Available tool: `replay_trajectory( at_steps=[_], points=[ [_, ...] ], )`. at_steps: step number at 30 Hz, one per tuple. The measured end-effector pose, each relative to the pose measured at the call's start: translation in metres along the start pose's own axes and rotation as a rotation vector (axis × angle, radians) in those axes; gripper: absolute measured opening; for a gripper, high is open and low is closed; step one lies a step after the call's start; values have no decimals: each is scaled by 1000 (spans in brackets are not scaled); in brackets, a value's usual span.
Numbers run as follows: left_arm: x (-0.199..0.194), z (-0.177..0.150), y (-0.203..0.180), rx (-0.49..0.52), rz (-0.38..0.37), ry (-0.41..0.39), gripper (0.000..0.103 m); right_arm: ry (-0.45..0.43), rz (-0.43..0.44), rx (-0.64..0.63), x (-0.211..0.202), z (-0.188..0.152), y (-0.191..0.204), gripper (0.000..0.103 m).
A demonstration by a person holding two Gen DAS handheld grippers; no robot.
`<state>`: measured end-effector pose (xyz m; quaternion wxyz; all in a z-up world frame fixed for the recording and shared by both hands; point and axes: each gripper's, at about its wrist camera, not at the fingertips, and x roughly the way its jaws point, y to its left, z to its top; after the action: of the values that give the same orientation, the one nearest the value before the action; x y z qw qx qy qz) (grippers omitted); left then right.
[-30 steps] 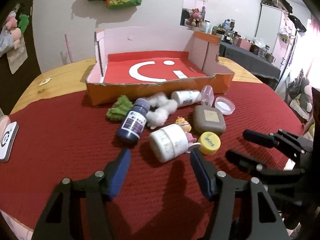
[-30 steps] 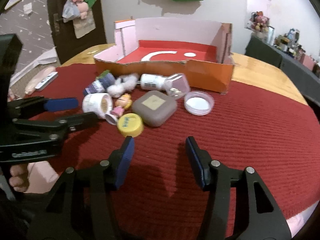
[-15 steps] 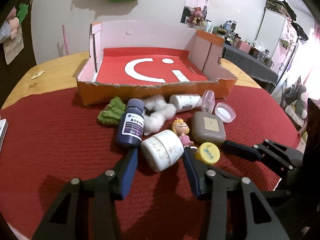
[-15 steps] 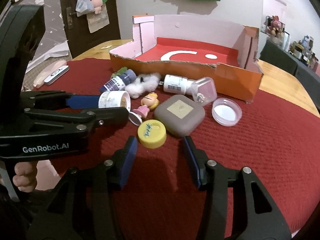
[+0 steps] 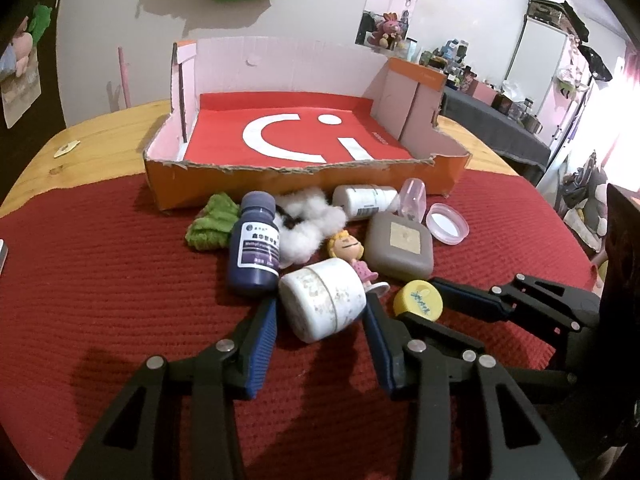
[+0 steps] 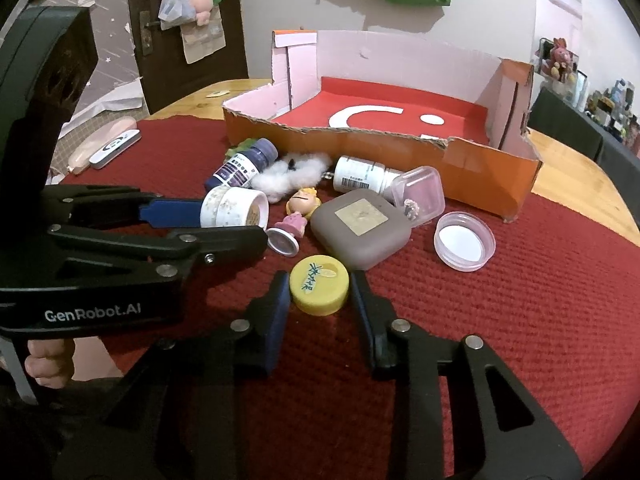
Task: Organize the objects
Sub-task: 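Move left gripper to the white jar while right gripper moves to the yellow cap, then close left gripper on the white jar while right gripper closes on the yellow cap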
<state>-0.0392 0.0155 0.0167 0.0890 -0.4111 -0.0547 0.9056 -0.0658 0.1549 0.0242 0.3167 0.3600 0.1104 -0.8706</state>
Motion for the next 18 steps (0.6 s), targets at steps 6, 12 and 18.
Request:
replay_trajectory(
  at_steps=[6,12,18],
  points=[
    [-6,-3,0,-3,-6,-5,45,-9,12,13,-7,-1,2,29],
    [-14,-4,0,-20,5,-27,44,-24,6,24,-15,0,3,29],
    [-20,-5,-1,-18,5,-41,44,-34,7,24,-19,2,5,29]
  ],
)
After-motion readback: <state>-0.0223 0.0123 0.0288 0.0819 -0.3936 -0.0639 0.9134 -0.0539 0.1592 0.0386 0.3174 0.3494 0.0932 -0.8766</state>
